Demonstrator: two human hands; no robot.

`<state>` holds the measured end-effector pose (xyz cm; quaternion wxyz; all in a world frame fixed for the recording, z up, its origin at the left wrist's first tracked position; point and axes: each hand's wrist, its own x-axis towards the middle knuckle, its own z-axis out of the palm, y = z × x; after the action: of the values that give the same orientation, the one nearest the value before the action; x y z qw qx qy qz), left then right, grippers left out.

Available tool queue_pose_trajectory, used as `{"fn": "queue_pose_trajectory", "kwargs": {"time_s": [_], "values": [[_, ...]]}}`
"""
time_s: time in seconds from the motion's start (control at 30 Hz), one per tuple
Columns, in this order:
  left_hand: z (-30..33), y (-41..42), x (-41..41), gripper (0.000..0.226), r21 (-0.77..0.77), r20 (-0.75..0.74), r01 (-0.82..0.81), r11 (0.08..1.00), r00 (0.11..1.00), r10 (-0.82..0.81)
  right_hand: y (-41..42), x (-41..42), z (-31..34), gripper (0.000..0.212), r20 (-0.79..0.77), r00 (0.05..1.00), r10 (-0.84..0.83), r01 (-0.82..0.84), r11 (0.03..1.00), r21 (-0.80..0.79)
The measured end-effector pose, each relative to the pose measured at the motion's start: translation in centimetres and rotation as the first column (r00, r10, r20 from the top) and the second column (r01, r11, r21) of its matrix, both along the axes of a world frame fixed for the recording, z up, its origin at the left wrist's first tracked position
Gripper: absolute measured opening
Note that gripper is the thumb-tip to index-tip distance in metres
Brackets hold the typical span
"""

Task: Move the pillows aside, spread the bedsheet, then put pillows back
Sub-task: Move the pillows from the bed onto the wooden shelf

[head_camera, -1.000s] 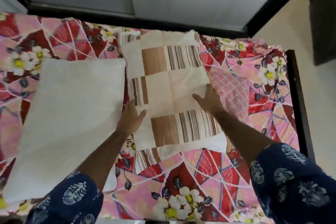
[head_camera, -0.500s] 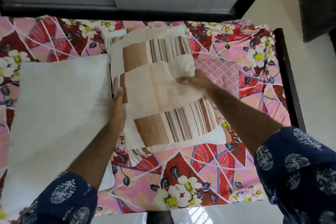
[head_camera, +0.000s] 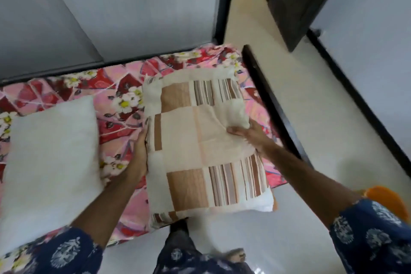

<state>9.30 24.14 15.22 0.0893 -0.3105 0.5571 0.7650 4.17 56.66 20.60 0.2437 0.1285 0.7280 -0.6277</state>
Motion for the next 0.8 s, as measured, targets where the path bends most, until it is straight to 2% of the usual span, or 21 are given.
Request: {"fn": "queue_pose_trajectory", "kwargs": {"time_s": [0.07, 0.17, 0.27, 0.4, 0.53, 0.63, 0.8], "values": [[1.3, 5.3, 1.1, 0.031, -0.042, -0.020, 0.039, 0.998, 0.999, -0.040, 5.9, 3.5, 1.7, 0.034, -0.021, 0.999, -0.042, 0.042, 0.999, -0.009], [4.1, 14.6, 2.2, 0.042, -0.020, -0.036, 0.192, 0.981, 0.981, -0.192, 15.6, 8.8, 4.6, 0.042, -0.083, 0.991, -0.107, 0.106, 0.994, -0.018], [6.2, 23.7, 2.0, 0.052, -0.076, -0.048, 0.315, 0.946, 0.947, -0.319, 24.2, 13.6, 7.7, 0.034, -0.118, 0.967, -0.225, 0.225, 0.974, -0.013], [10.2, 37.1, 1.4, 0.030, -0.091, -0.171, 0.485, 0.870, 0.853, -0.494, 34.1, 19.3, 10.5, 0.026, -0.148, 0.886, -0.439, 0.443, 0.896, -0.005], [13.0, 48.6, 0.2, 0.031, -0.096, -0.267, 0.630, 0.771, 0.730, -0.629, 42.7, 24.0, 11.6, 0.037, -0.174, 0.743, -0.646, 0.650, 0.759, -0.040], [14.0, 57.6, -0.4, 0.035, -0.114, -0.341, 0.753, 0.649, 0.583, -0.737, 49.0, 27.3, 12.6, 0.051, -0.222, 0.646, -0.731, 0.745, 0.667, -0.031], [16.6, 72.7, -0.2, 0.037, -0.093, -0.419, 0.895, 0.436, 0.362, -0.832, 58.4, 32.0, 15.6, 0.037, -0.306, 0.462, -0.832, 0.869, 0.494, -0.030]]}}
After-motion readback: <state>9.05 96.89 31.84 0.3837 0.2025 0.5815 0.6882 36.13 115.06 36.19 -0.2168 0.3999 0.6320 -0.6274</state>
